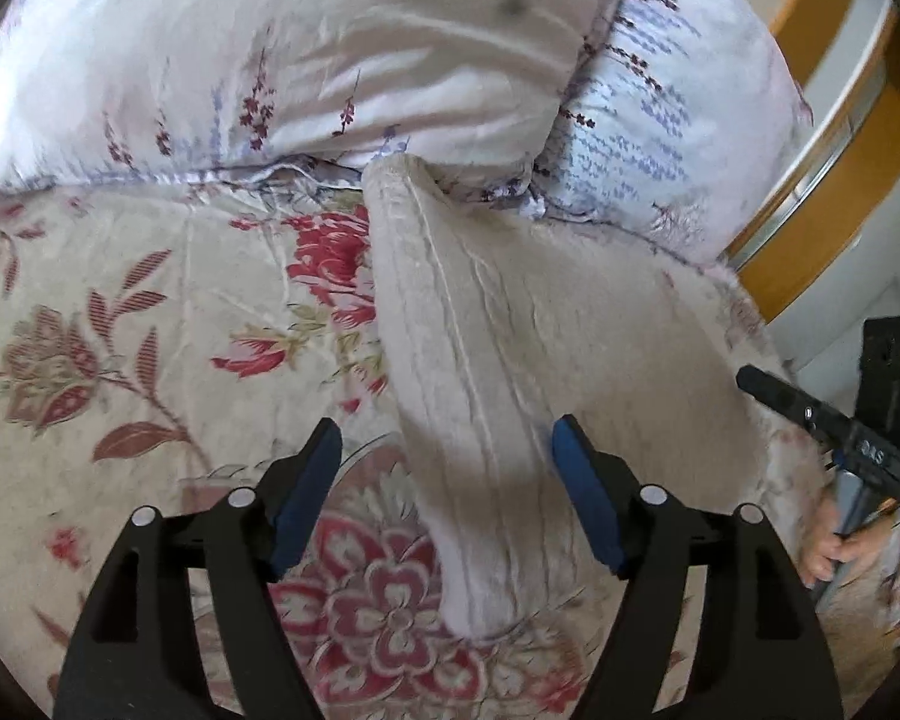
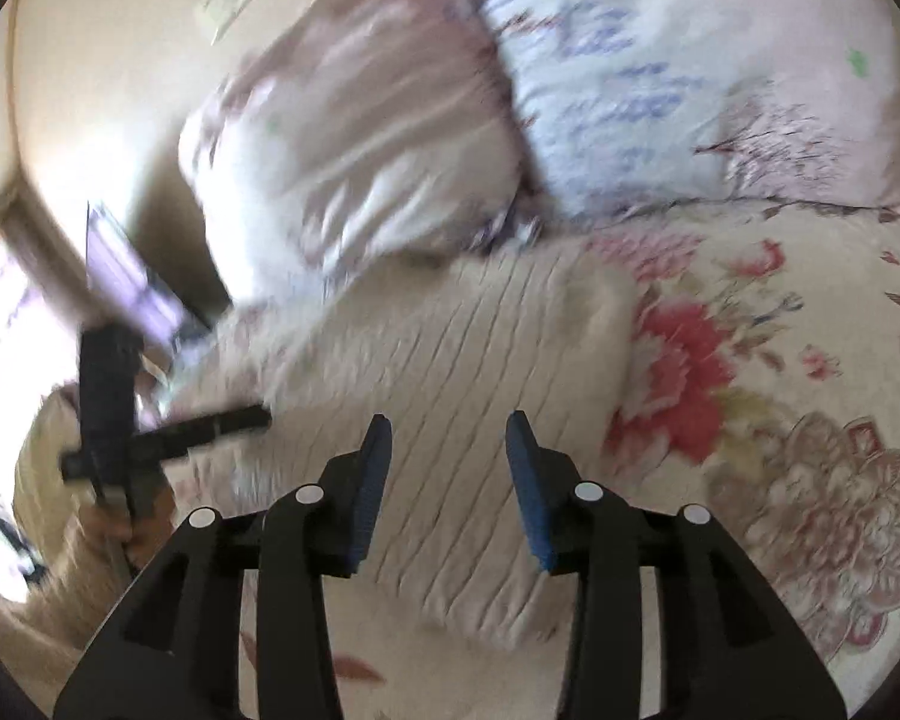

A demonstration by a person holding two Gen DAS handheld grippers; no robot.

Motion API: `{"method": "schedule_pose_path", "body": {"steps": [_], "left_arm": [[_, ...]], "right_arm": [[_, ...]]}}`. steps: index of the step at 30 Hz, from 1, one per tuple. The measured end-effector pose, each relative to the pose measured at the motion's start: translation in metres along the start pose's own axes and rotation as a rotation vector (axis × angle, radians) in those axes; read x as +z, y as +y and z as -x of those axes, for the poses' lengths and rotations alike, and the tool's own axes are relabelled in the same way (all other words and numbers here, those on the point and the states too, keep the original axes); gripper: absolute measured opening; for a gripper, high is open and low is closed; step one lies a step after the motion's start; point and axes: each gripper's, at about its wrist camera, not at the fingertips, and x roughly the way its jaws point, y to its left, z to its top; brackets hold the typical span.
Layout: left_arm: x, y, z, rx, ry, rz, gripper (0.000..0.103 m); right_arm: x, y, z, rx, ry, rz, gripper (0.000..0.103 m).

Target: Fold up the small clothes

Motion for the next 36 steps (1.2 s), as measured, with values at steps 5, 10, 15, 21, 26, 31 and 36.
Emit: {"method": "schedule_pose_path", "body": {"steps": [5,10,15,21,26,31,36], "left_arm": [[-0.005,-0.011,-0.008,0.095,-0.015,-0.067,0.08],[-0.015,-0.013,0.008,0.09,-0.06,-0.065,0.081],[-0.041,-0.011,0.028,0.109,-0.111,-0.039,0.098],[-0.065,-0.021,0.034,0.165,-0.137,-0.065,0.101],[-0.077,-0.035,0.023,0.224,-0.097,-0.118,0.101],[-0.085,-0.043,0.009,0.23,-0.038,-0.129,0.101],[-0.088,-0.047,-0.006,0.271,0.01,-0.141,0.101]], "right_arm": [[-0.013,0.001,-0.027,-0.113,0.07,0.015,0.043],[-0.018,0.014,0.006,-0.201,-0.063,0.049,0.086],[-0.038,0.026,0.033,-0.298,-0.187,0.091,0.102],[-0.059,0.04,0.025,-0.492,-0.157,0.078,0.102],[-0.073,0.046,0.01,-0.475,-0.083,0.06,0.102],[-0.08,0.039,-0.001,-0.435,-0.047,-0.054,0.102],[-0.085,0.041,-0.017,-0.476,0.0,-0.044,0.102]]}}
